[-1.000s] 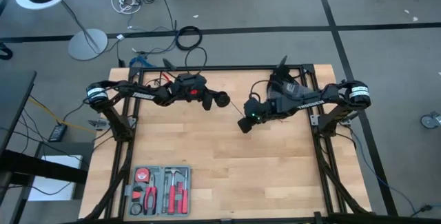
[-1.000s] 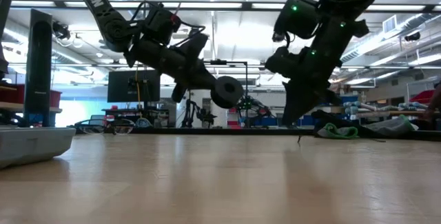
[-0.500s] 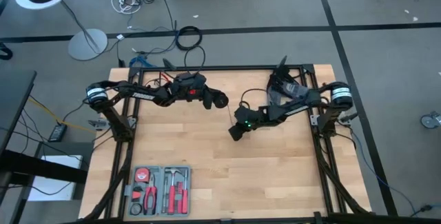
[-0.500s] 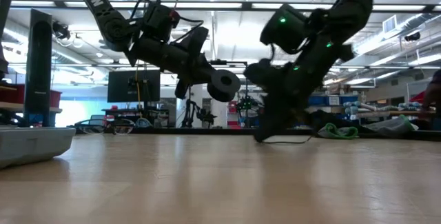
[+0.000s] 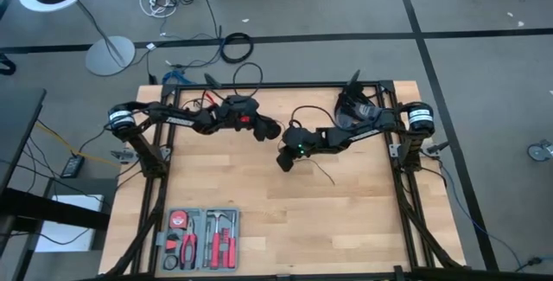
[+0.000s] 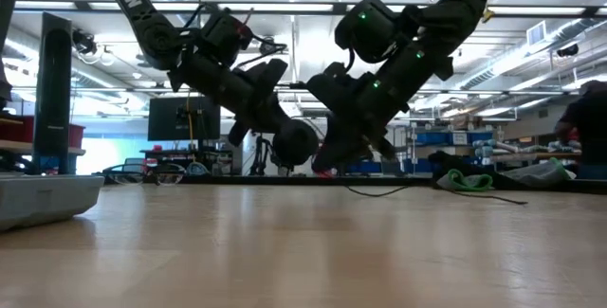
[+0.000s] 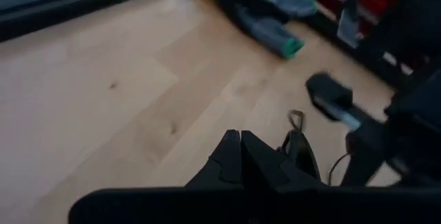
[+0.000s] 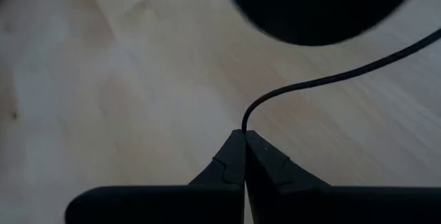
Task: Coil cords
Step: Coil the black wire onto the black spool
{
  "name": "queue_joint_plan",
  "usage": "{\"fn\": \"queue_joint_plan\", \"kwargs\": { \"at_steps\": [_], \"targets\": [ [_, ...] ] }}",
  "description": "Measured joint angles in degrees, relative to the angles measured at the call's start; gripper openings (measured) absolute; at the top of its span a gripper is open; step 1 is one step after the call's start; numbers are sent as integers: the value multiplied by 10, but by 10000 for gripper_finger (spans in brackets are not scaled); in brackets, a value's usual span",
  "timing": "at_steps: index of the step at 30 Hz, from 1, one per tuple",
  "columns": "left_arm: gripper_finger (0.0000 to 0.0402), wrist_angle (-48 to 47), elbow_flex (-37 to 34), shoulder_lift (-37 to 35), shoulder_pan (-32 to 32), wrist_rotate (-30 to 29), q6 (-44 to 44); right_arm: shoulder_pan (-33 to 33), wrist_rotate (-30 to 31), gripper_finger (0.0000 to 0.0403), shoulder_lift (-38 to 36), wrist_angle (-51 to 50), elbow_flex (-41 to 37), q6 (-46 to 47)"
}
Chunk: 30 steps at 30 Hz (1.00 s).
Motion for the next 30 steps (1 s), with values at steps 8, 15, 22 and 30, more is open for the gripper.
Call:
{"fn": "queue_joint_plan", "kwargs": {
  "at_steps": [8,15,22,30],
  "targets": [
    [0,-18,0,0,-31,-57,34,0,30,0,0,-1,0,-47],
    [0,-19,0,0,-46,-72,41,-6,81,0,0,24,0,-87],
    [0,-27,0,0,-49,-87,42,-11,81,0,-1,56,0,-87],
    [0,-49,0,0,-52,-114,45,8,73,1,-1,9,0,-82]
  ]
}}
